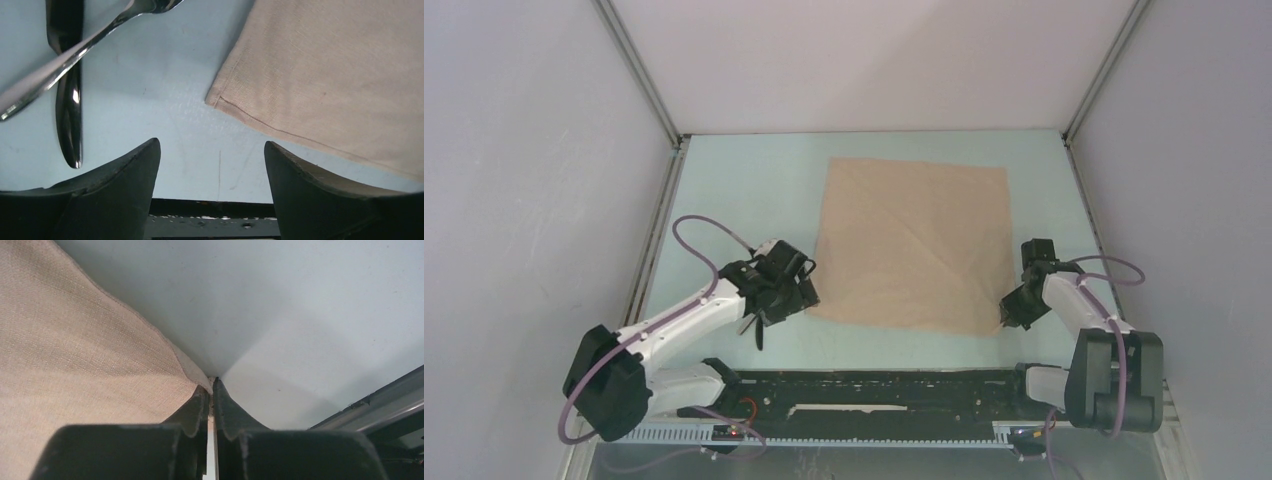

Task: Fold the napkin into a case and place the utensils inside
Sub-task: Pick up the flattened napkin from the center of the board.

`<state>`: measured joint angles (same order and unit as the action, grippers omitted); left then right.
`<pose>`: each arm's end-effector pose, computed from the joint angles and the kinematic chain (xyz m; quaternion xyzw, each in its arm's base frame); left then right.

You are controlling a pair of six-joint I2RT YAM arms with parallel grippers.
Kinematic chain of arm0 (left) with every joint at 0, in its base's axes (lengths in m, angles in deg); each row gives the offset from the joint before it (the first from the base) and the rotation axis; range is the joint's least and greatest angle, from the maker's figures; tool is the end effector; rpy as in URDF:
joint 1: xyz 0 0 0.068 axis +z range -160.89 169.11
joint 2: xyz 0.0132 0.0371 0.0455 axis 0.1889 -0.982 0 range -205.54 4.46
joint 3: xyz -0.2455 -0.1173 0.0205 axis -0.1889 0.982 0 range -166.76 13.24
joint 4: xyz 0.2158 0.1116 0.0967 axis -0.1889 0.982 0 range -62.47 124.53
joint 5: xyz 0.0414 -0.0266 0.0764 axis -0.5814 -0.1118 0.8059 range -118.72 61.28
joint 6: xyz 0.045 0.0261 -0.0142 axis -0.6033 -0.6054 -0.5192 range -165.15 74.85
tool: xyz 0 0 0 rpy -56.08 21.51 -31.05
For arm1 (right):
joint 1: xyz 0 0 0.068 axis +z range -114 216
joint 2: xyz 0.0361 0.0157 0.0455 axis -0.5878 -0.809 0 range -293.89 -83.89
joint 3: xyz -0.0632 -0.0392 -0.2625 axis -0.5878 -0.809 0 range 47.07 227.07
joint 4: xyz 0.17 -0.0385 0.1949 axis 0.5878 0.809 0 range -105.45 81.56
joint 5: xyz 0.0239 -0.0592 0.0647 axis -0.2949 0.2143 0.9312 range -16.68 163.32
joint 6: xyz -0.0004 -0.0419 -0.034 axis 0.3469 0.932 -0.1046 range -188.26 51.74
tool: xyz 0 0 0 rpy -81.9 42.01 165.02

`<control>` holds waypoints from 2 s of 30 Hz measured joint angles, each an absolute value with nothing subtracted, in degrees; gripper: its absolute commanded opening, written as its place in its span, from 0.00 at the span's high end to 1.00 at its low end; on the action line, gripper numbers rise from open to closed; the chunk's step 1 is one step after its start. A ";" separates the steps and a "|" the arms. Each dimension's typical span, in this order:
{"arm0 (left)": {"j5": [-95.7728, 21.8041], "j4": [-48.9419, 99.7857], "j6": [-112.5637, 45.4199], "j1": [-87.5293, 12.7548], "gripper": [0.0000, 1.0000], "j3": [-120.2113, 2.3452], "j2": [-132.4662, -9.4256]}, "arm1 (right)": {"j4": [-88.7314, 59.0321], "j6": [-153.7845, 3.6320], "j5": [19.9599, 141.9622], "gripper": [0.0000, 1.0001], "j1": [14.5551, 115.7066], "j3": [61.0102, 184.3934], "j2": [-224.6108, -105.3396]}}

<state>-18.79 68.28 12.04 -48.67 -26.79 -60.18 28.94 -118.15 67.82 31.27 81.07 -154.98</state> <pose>0.1619 -0.1176 0.2055 -0.1823 0.9563 -0.0995 0.2059 0.1814 -0.0184 0.1551 0.4602 0.8834 -0.0158 0.0869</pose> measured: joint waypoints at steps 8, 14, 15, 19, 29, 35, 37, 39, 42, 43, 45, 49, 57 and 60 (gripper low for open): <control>-20.12 72.65 24.41 -48.69 0.37 -33.00 -72.12 | 27.12 -118.74 67.19 1.00 33.22 78.18 -150.74; -20.23 72.34 31.56 -49.02 0.36 -33.51 -80.01 | 25.79 -118.70 68.57 1.00 33.26 76.85 -148.86; -19.77 72.39 32.17 -49.02 0.36 -33.53 -80.27 | 25.55 -118.67 68.89 1.00 33.26 76.67 -148.60; -18.33 72.71 34.00 -49.02 0.35 -34.29 -80.86 | 24.96 -118.46 69.53 1.00 33.22 76.24 -148.06; -16.34 74.16 34.97 -49.61 0.38 -38.36 -83.02 | 24.21 -117.41 71.76 1.00 31.12 75.58 -147.49; -16.23 74.03 34.94 -49.61 0.40 -39.45 -85.73 | 24.06 -117.19 72.11 1.00 30.88 75.49 -147.42; -16.25 73.87 34.99 -49.61 0.41 -39.25 -86.21 | 24.06 -117.21 72.22 1.00 30.77 75.49 -147.40; -16.23 73.61 35.03 -49.61 0.41 -38.79 -86.43 | 24.06 -117.21 72.24 1.00 30.77 75.43 -147.29; -16.21 73.24 35.03 -49.48 0.44 -38.53 -87.28 | 23.97 -117.21 72.22 1.00 30.77 75.23 -146.94; -16.30 73.17 35.01 -49.41 0.44 -38.62 -87.44 | 23.97 -117.21 72.22 1.00 30.77 75.19 -146.83; -16.38 73.11 34.97 -49.32 0.51 -38.62 -87.59 | 23.97 -117.21 72.19 1.00 30.77 75.10 -146.66; -16.45 72.17 34.97 -49.15 0.60 -38.64 -87.79 | 23.89 -117.23 72.19 1.00 30.77 74.90 -146.31; -16.69 64.67 33.28 -48.41 0.97 -34.23 -83.63 | 23.69 -117.25 72.15 1.00 30.73 74.18 -144.80; -16.89 60.98 32.32 -47.77 1.00 -32.61 -82.30 | 24.43 -117.34 71.65 1.00 30.62 72.87 -141.48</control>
<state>-16.89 60.98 32.32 -47.77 -32.61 -82.30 24.43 -117.34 71.65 30.62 72.87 -141.48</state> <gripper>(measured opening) 0.388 0.015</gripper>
